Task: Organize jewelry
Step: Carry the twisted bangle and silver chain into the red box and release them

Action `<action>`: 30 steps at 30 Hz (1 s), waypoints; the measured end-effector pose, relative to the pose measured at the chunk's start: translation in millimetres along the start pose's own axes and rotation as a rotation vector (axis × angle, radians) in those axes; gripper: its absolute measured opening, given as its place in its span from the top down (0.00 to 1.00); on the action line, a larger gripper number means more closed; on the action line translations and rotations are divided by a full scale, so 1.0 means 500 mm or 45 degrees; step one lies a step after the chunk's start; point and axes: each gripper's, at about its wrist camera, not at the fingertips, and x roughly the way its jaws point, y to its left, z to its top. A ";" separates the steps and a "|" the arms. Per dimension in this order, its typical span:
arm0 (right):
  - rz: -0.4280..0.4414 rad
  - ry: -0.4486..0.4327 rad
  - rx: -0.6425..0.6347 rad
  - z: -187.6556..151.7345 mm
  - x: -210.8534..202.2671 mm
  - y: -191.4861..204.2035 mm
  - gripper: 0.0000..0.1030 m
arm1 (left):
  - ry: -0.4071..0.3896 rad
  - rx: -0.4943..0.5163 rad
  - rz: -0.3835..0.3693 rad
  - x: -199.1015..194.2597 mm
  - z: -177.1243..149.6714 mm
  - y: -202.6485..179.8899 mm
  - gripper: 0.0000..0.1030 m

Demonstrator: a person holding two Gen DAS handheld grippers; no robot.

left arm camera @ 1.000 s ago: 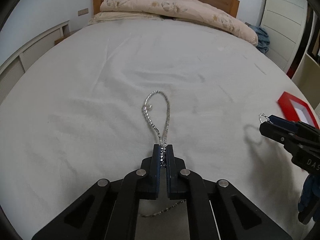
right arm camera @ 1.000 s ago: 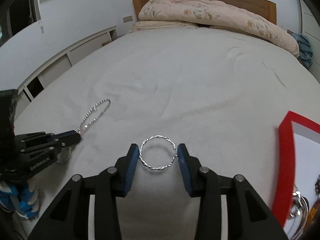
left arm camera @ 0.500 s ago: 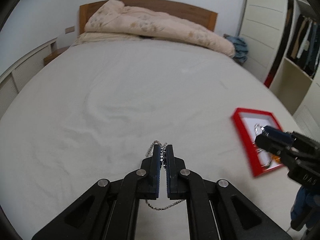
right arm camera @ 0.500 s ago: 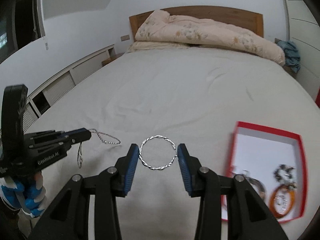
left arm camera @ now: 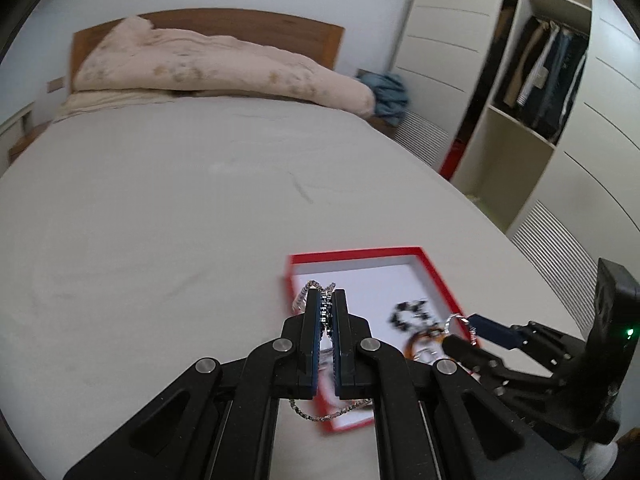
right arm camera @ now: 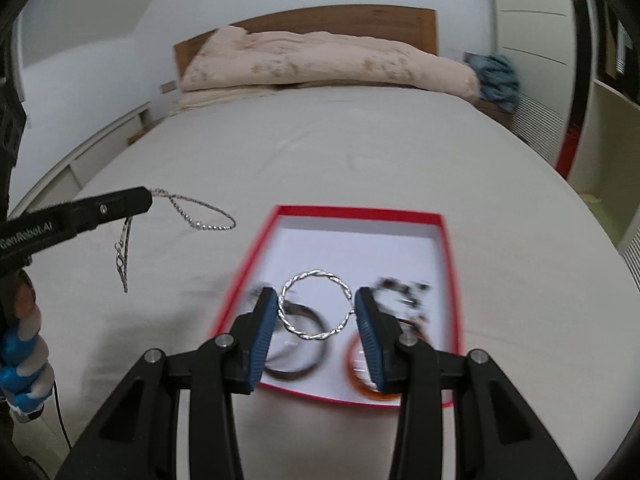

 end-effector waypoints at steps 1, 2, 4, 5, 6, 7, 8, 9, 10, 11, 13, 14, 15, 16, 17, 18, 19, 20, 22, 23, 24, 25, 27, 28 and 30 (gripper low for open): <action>-0.007 0.003 0.006 -0.001 0.006 -0.011 0.63 | 0.013 0.006 -0.012 0.022 0.003 -0.016 0.95; -0.018 0.008 0.015 -0.001 0.017 -0.029 0.63 | 0.027 0.013 -0.018 0.046 0.005 -0.030 0.95; -0.030 0.017 0.022 -0.001 0.038 -0.052 0.63 | 0.054 0.021 -0.013 0.083 0.004 -0.045 0.95; -0.034 0.022 0.024 0.001 0.047 -0.061 0.63 | 0.068 0.025 -0.008 0.100 0.003 -0.050 0.95; -0.036 0.028 0.026 0.003 0.061 -0.069 0.63 | 0.091 0.033 0.007 0.127 0.000 -0.056 0.95; -0.038 0.034 0.026 0.005 0.076 -0.079 0.63 | 0.107 0.037 0.017 0.144 -0.003 -0.059 0.95; -0.038 0.040 0.026 0.002 0.085 -0.085 0.63 | 0.124 0.040 0.027 0.161 -0.006 -0.058 0.95; -0.038 0.046 0.028 0.004 0.099 -0.090 0.63 | 0.148 0.040 0.044 0.183 -0.012 -0.056 0.95; -0.038 0.056 0.031 0.005 0.117 -0.095 0.63 | 0.160 0.040 0.054 0.196 -0.015 -0.054 0.95; -0.037 0.061 0.031 0.001 0.122 -0.099 0.63 | 0.172 0.040 0.066 0.208 -0.021 -0.052 0.95; -0.040 0.075 0.029 0.000 0.144 -0.106 0.63 | 0.191 0.033 0.083 0.230 -0.029 -0.047 0.95; -0.040 0.086 0.027 0.000 0.153 -0.109 0.63 | 0.198 0.031 0.090 0.240 -0.031 -0.044 0.95; -0.041 0.099 0.024 0.001 0.162 -0.110 0.63 | 0.208 0.028 0.101 0.255 -0.030 -0.040 0.95; -0.044 0.116 0.019 0.003 0.174 -0.110 0.63 | 0.217 0.027 0.108 0.264 -0.029 -0.037 0.95; -0.047 0.125 0.017 0.001 0.176 -0.109 0.63 | 0.224 0.026 0.112 0.271 -0.030 -0.033 0.95; -0.049 0.141 0.017 0.001 0.182 -0.110 0.63 | 0.241 0.025 0.115 0.282 -0.033 -0.031 0.95; -0.052 0.158 0.016 0.002 0.191 -0.110 0.63 | 0.254 0.023 0.118 0.289 -0.033 -0.029 0.95; -0.058 0.164 0.015 -0.001 0.192 -0.110 0.63 | 0.267 0.021 0.123 0.293 -0.034 -0.025 0.95; -0.082 0.184 0.017 0.000 0.201 -0.111 0.62 | 0.290 0.004 0.129 0.307 -0.033 -0.020 0.95; -0.087 0.183 0.017 0.001 0.201 -0.111 0.62 | 0.291 -0.004 0.124 0.307 -0.032 -0.018 0.95; -0.093 0.180 0.014 0.002 0.201 -0.111 0.62 | 0.285 -0.009 0.114 0.304 -0.032 -0.016 0.90; -0.096 0.181 0.012 0.002 0.200 -0.111 0.61 | 0.280 -0.008 0.115 0.300 -0.031 -0.015 0.85; -0.104 0.182 0.011 0.002 0.196 -0.111 0.58 | 0.270 -0.002 0.133 0.291 -0.032 -0.014 0.74; -0.106 0.179 0.009 0.002 0.191 -0.112 0.54 | 0.267 -0.007 0.133 0.286 -0.032 -0.013 0.70; -0.111 0.171 0.004 0.001 0.181 -0.109 0.49 | 0.266 -0.019 0.126 0.274 -0.030 -0.011 0.69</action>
